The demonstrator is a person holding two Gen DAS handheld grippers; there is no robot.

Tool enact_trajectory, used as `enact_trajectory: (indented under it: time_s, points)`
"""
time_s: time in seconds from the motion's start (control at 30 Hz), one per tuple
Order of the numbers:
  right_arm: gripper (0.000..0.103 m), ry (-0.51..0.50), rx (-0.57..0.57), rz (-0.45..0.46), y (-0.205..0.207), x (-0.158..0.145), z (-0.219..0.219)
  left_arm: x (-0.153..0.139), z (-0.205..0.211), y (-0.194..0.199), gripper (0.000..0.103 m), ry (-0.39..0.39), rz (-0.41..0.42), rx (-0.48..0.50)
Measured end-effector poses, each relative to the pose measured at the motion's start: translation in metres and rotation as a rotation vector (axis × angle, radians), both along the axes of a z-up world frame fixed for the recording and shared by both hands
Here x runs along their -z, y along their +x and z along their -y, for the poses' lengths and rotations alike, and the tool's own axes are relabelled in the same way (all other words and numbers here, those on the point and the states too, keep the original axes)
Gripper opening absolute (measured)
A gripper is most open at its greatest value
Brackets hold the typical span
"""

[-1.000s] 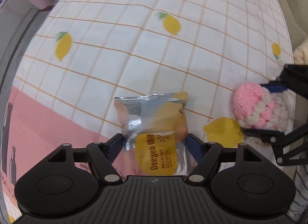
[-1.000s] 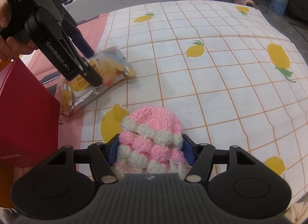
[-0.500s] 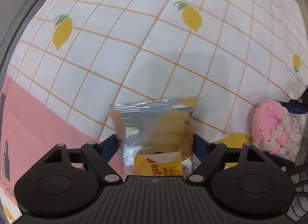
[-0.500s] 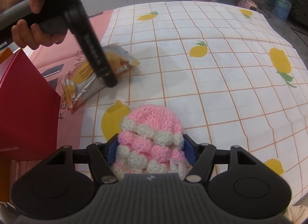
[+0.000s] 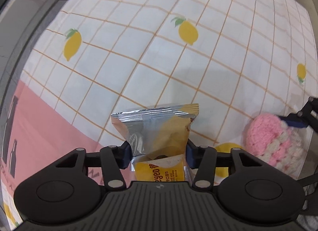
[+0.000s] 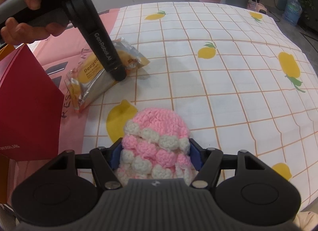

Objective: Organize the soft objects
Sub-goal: 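Lift the snack packet and pink hat and carry both toward the white box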

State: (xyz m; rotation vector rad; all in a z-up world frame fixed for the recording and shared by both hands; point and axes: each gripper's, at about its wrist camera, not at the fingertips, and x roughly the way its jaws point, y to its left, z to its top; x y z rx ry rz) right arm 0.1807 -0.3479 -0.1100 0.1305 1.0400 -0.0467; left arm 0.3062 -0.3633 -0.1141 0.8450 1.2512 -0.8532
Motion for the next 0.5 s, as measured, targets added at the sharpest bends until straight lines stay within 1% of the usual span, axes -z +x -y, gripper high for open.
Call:
enact_trajectory:
  time_s: [0.1, 0.17, 0.2, 0.3, 0.37, 0.47, 0.5]
  points:
    - [0.066, -0.002, 0.001, 0.001, -0.002, 0.000, -0.001, -0.018, -0.009, -0.016, 0.059, -0.039, 0.052, -0.039]
    - [0.066, 0.005, 0.004, 0.003, -0.003, -0.001, 0.000, -0.036, -0.015, -0.021, 0.059, -0.077, 0.093, -0.087]
    - [0.066, 0.013, 0.011, 0.005, -0.004, -0.001, 0.001, -0.053, -0.020, -0.019, 0.059, -0.104, 0.107, -0.120]
    - [0.064, 0.050, 0.040, 0.011, -0.010, -0.004, 0.006, -0.082, -0.025, -0.034, 0.058, -0.198, 0.147, -0.195]
    - [0.062, 0.083, 0.068, 0.021, -0.016, -0.008, 0.010, -0.098, -0.034, -0.048, 0.058, -0.243, 0.181, -0.242]
    - [0.061, 0.093, 0.096, 0.071, -0.030, -0.023, 0.013, -0.132, -0.053, -0.067, 0.058, -0.308, 0.222, -0.285]
    - [0.061, 0.098, 0.109, 0.083, -0.035, -0.028, 0.013, -0.142, -0.061, -0.075, 0.058, -0.341, 0.227, -0.293]
